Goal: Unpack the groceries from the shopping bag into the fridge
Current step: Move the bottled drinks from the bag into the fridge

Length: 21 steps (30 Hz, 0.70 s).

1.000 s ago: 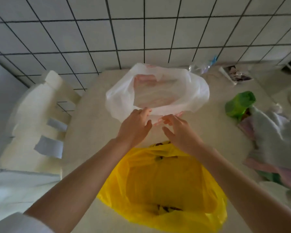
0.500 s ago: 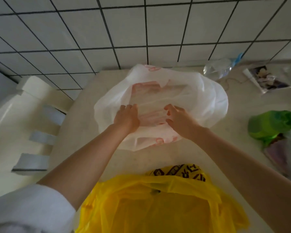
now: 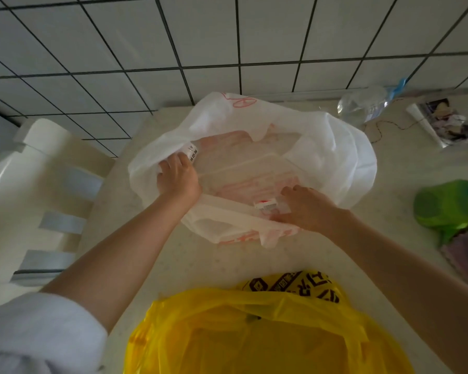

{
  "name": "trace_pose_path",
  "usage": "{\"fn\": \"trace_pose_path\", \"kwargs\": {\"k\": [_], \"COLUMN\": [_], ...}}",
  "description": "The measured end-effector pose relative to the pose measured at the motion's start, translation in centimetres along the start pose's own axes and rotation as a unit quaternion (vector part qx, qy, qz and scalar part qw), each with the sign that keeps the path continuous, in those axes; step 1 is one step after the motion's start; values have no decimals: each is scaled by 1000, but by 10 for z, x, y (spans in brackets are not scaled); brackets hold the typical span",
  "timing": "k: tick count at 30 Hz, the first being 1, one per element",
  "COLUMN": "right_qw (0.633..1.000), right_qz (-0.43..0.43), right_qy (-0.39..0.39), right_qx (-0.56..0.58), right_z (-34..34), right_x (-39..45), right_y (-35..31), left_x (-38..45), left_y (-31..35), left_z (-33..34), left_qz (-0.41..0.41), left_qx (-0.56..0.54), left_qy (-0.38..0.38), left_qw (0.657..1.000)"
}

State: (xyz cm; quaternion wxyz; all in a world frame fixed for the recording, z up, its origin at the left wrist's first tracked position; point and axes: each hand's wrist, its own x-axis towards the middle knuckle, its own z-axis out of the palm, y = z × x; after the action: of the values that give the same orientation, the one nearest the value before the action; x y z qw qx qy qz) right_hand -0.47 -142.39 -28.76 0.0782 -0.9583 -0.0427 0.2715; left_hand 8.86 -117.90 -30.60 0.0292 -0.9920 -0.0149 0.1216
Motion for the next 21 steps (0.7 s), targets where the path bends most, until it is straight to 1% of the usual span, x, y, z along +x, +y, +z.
{"fn": "trace_pose_path", "kwargs": {"k": [3, 5, 6, 10, 12, 14, 17, 19, 21], "right_qw": [999, 1000, 1000, 994, 993, 996, 1000, 1000, 1000], "right_qz": [-20, -15, -14, -3, 1, 1, 17, 26, 18], "right_qy": [13, 11, -3, -110, -120, -85, -8, 13, 14], "right_qx": [-36, -12, -10, 1, -11, -29, -20, -5, 11], "right_z": [-1, -4, -6, -8, 1, 13, 18, 17, 14], "right_x": [4, 6, 8, 11, 14, 15, 15, 15, 14], "right_y": [2, 3, 4, 6, 7, 5, 4, 8, 13], "left_x": [16, 26, 30, 38, 36, 31, 22, 15, 8], "left_y": [-6, -11, -13, -16, -16, -16, -13, -11, -8], "left_z": [-3, -4, -4, -5, -3, 0, 6, 9, 10], "left_qz": [-28, -34, -35, -44, -54, -52, 2, 54, 102], "left_qx": [-13, -24, -28, -42, -56, -85, -90, -62, -8], "left_qy": [-2, -13, -20, -35, -53, -72, -96, -96, -74], "left_qw": [1000, 999, 999, 998, 996, 992, 991, 992, 992]}}
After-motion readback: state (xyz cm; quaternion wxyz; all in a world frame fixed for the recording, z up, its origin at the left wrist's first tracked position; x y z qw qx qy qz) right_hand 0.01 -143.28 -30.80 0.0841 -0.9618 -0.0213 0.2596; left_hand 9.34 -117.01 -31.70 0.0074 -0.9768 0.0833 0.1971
